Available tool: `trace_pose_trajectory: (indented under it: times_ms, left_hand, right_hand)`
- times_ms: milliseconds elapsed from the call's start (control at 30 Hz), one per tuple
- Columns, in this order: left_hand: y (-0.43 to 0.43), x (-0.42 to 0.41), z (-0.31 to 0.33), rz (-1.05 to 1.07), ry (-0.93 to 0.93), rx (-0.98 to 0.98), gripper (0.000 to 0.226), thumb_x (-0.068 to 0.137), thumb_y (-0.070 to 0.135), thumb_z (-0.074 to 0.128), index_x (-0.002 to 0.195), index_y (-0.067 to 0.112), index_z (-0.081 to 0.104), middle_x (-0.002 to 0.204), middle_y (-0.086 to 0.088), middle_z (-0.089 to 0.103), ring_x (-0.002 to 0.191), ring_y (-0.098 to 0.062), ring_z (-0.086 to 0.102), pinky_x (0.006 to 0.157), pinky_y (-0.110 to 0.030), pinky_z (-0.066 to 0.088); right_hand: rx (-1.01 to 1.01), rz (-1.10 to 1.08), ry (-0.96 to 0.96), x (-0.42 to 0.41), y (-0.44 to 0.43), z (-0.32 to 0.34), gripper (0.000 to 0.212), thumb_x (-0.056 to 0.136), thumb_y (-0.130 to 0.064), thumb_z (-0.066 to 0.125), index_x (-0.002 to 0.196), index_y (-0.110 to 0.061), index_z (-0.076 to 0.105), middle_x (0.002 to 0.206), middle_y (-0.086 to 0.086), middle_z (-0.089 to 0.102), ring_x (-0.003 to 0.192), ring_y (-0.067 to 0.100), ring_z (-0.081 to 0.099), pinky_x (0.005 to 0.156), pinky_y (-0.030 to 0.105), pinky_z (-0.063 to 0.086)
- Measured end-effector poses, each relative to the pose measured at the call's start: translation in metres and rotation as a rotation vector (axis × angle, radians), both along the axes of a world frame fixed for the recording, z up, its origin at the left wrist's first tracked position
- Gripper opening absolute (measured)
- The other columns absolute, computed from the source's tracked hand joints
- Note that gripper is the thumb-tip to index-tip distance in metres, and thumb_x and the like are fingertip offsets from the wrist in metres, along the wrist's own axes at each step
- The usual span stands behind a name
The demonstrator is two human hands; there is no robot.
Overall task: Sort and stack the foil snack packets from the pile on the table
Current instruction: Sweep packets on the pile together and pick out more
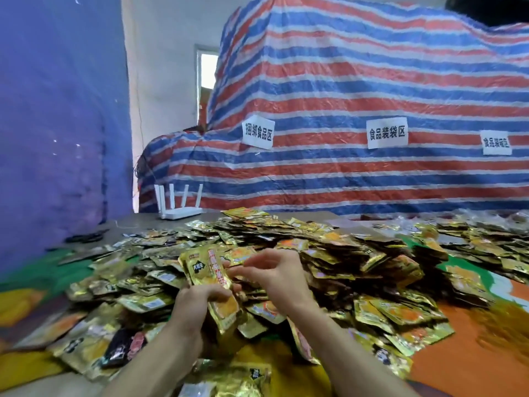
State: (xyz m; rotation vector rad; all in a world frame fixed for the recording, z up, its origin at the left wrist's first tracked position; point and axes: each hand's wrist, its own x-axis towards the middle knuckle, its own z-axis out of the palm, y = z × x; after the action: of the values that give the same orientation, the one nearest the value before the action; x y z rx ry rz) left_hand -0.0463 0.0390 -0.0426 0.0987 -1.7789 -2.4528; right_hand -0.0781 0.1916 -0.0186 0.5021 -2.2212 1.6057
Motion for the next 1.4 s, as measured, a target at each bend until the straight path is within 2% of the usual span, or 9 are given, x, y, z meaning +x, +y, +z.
trace_pose_trajectory:
  times_ms: [267, 433, 600, 700, 900, 1033, 1167, 1300, 1400]
  left_hand:
    - [0.001, -0.003, -0.002, -0.075, 0.036, -0.116, 0.042, 0.072, -0.016, 0.056, 0.102, 0.008, 0.074, 0.096, -0.024, 0.074, 0.086, -0.036, 0.071, 0.078, -0.046, 0.058]
    - [0.0, 0.0, -0.001, -0.134, -0.001, -0.135, 0.023, 0.074, -0.016, 0.057, 0.083, 0.001, 0.071, 0.07, -0.016, 0.072, 0.055, -0.023, 0.07, 0.045, -0.028, 0.053]
    - [-0.004, -0.002, -0.001, -0.184, 0.027, -0.082, 0.042, 0.074, -0.019, 0.052, 0.108, -0.001, 0.069, 0.086, -0.019, 0.074, 0.072, -0.027, 0.07, 0.064, -0.037, 0.055]
    - [-0.007, -0.001, 0.001, -0.335, -0.013, 0.04, 0.047, 0.067, -0.014, 0.054, 0.11, -0.002, 0.068, 0.086, -0.017, 0.072, 0.067, -0.027, 0.07, 0.058, -0.038, 0.058]
    - [-0.015, -0.001, 0.007, -0.521, 0.096, 0.439, 0.055, 0.059, -0.011, 0.053, 0.111, 0.002, 0.062, 0.084, -0.012, 0.062, 0.07, -0.026, 0.063, 0.075, -0.044, 0.058]
    - [-0.018, -0.002, 0.007, -0.586, 0.107, 0.471, 0.056, 0.062, -0.011, 0.047, 0.115, 0.005, 0.056, 0.082, -0.009, 0.057, 0.07, -0.023, 0.058, 0.075, -0.041, 0.055]
    - [-0.009, 0.0, 0.004, -0.625, 0.048, 0.385, 0.058, 0.063, -0.011, 0.048, 0.118, 0.002, 0.056, 0.082, -0.012, 0.058, 0.069, -0.024, 0.058, 0.072, -0.042, 0.057]
    - [-0.009, 0.001, 0.004, -0.598, 0.028, 0.428, 0.059, 0.06, -0.01, 0.05, 0.118, 0.001, 0.06, 0.084, -0.012, 0.06, 0.073, -0.025, 0.059, 0.073, -0.043, 0.058]
    - [-0.008, 0.002, 0.006, -0.542, 0.0, 0.375, 0.057, 0.058, -0.009, 0.054, 0.113, 0.0, 0.065, 0.089, -0.014, 0.067, 0.072, -0.028, 0.065, 0.071, -0.044, 0.06]
  right_hand:
    - [-0.002, 0.108, -0.091, 0.002, 0.014, -0.014, 0.009, 0.076, -0.004, 0.085, 0.083, -0.005, 0.08, 0.076, 0.007, 0.078, 0.074, 0.021, 0.076, 0.073, 0.038, 0.064]
    - [-0.114, 0.187, -0.145, 0.003, 0.015, -0.011, 0.012, 0.076, 0.005, 0.083, 0.087, 0.004, 0.077, 0.071, 0.006, 0.077, 0.065, 0.016, 0.075, 0.057, 0.02, 0.057]
    - [-0.144, 0.122, -0.247, 0.0, 0.018, -0.011, 0.01, 0.074, -0.001, 0.086, 0.078, -0.008, 0.08, 0.066, 0.004, 0.074, 0.057, 0.012, 0.068, 0.051, 0.018, 0.051]
    - [-0.15, 0.155, -0.326, -0.002, 0.022, -0.011, 0.007, 0.08, 0.003, 0.081, 0.082, -0.003, 0.077, 0.059, 0.001, 0.069, 0.049, 0.011, 0.058, 0.047, 0.017, 0.045]
    - [-0.108, 0.557, -0.454, 0.002, 0.034, -0.002, 0.006, 0.092, -0.006, 0.067, 0.086, -0.007, 0.069, 0.08, 0.004, 0.063, 0.071, 0.013, 0.06, 0.068, 0.024, 0.049]
    - [-0.424, 0.703, -0.449, 0.006, 0.034, 0.005, 0.01, 0.075, -0.016, 0.058, 0.067, -0.015, 0.064, 0.091, 0.01, 0.067, 0.091, 0.024, 0.065, 0.089, 0.036, 0.048]
    - [-0.561, 0.715, -0.425, 0.009, 0.037, 0.006, 0.013, 0.072, -0.013, 0.049, 0.062, -0.011, 0.056, 0.073, 0.009, 0.057, 0.077, 0.026, 0.06, 0.083, 0.039, 0.05]
    - [-0.756, 0.803, -0.493, 0.012, 0.036, 0.007, 0.03, 0.077, -0.007, 0.041, 0.093, 0.002, 0.066, 0.06, 0.004, 0.047, 0.057, 0.022, 0.051, 0.071, 0.035, 0.058]
    - [-0.73, 0.741, -0.5, 0.006, 0.031, 0.004, 0.044, 0.085, 0.002, 0.046, 0.118, -0.008, 0.074, 0.076, 0.001, 0.069, 0.052, 0.013, 0.052, 0.062, 0.029, 0.057]
